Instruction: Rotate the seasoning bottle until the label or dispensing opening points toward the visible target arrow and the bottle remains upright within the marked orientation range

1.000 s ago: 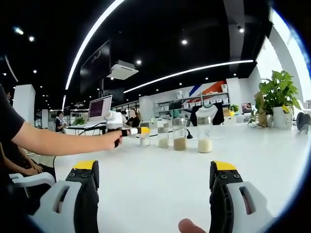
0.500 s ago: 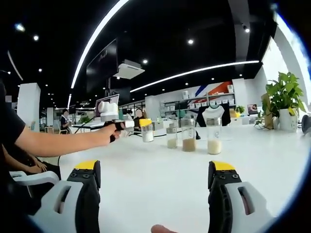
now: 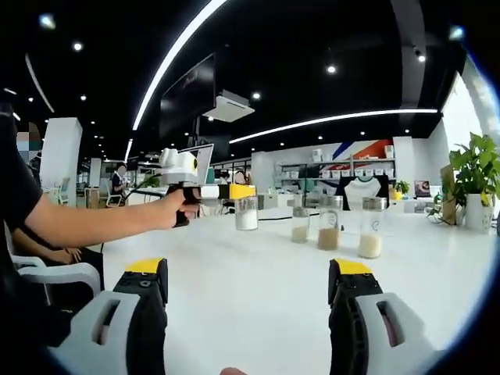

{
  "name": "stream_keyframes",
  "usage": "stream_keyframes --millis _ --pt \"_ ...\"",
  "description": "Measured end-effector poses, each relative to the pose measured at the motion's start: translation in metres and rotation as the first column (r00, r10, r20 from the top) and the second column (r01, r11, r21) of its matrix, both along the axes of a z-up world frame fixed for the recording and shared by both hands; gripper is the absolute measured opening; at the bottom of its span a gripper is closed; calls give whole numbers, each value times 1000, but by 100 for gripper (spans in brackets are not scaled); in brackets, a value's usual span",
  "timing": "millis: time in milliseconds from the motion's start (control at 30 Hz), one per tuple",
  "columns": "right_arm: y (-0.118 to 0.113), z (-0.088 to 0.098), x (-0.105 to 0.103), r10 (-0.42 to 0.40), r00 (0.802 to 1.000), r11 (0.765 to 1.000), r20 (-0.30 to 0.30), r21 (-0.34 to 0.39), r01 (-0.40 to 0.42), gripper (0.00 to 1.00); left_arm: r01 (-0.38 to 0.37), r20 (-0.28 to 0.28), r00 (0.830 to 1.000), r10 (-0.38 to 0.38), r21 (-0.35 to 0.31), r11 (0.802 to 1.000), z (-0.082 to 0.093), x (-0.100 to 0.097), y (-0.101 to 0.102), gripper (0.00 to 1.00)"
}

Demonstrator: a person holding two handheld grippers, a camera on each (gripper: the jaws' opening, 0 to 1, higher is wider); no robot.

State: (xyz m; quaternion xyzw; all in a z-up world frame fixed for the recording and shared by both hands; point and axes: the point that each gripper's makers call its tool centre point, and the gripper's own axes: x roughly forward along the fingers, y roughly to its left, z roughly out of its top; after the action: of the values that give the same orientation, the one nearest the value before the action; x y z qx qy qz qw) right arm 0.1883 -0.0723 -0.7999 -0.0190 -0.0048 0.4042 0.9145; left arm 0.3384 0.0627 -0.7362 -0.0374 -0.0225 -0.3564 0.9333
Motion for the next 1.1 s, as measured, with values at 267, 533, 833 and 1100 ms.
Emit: stream_keyframes --millis 267,533,833,1100 --pt "12 17 -7 40 997 999 71 2 -40 63 162 -9 987 -162 -13 987 9 -42 -34 33" --pt "23 9 -9 59 997 998 44 -20 -58 62 275 -33 961 -274 48 960 -4 -71 -56 33" --pt "37 4 -13 118 991 991 62 -66 -114 48 450 0 892 -451 82 889 -6 -112 -79 33" --pt "42 4 -15 141 988 987 65 -83 -135 41 578 -7 816 -578 33 816 0 -141 -90 33"
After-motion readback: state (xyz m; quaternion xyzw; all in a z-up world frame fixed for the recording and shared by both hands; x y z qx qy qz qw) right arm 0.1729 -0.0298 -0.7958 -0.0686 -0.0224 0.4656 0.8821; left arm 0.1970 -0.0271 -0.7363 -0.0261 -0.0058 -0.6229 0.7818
